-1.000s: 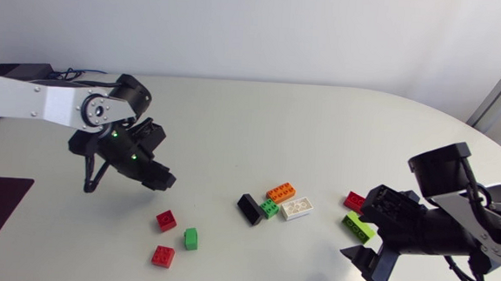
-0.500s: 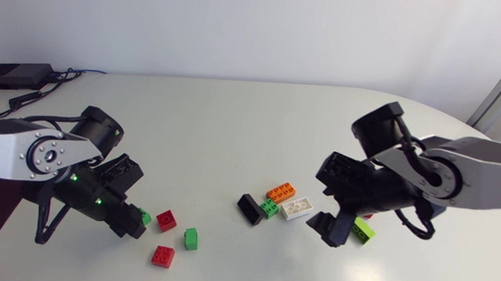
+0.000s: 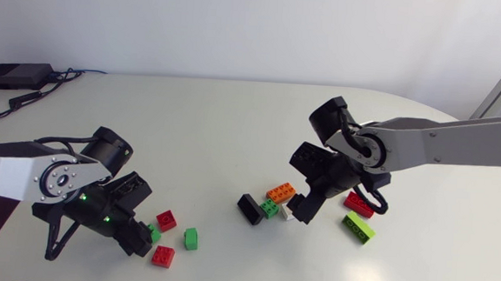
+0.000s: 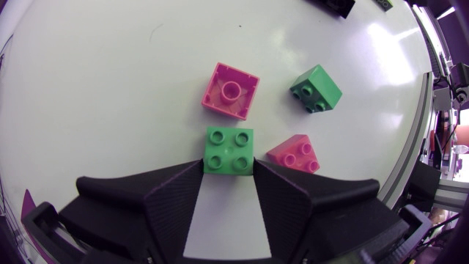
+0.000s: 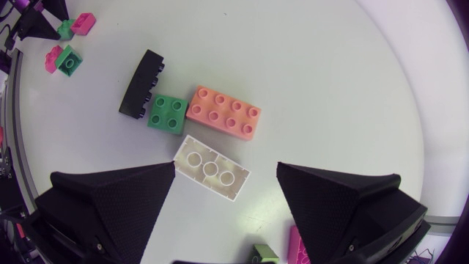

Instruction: Sort duplo bricks by size, large to the right and small to the left

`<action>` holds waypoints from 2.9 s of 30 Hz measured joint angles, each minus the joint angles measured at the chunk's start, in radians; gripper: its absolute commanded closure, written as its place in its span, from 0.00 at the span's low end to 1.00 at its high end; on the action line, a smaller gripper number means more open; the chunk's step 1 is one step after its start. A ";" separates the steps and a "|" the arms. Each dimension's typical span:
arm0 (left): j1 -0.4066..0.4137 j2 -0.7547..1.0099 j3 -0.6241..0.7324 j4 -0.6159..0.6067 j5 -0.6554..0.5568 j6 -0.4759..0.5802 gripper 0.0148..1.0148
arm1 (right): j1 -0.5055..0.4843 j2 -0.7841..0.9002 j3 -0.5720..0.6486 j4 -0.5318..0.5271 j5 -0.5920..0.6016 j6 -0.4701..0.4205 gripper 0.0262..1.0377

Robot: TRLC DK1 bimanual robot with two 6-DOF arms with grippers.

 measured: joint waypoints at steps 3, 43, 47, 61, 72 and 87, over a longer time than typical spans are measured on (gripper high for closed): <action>0.000 0.006 -0.005 0.004 0.002 0.008 0.27 | -0.008 0.023 0.007 0.000 0.010 0.005 0.04; -0.160 0.335 0.440 0.174 0.035 0.150 0.05 | 0.077 0.024 -0.091 -0.011 0.003 0.154 0.36; -0.192 0.356 0.479 0.176 0.059 0.150 0.05 | 0.089 0.018 -0.093 -0.011 -0.013 0.154 0.70; -0.297 0.444 0.535 0.185 0.084 0.150 0.05 | -0.054 -0.277 -0.128 -0.116 0.003 0.122 0.70; -0.351 0.460 0.570 0.180 0.111 0.150 0.05 | -0.594 -0.439 -0.329 -0.134 -0.045 -0.092 0.69; -0.354 0.512 0.596 0.136 0.110 0.150 0.06 | -0.637 -0.370 -0.415 -0.080 -0.109 -0.142 0.04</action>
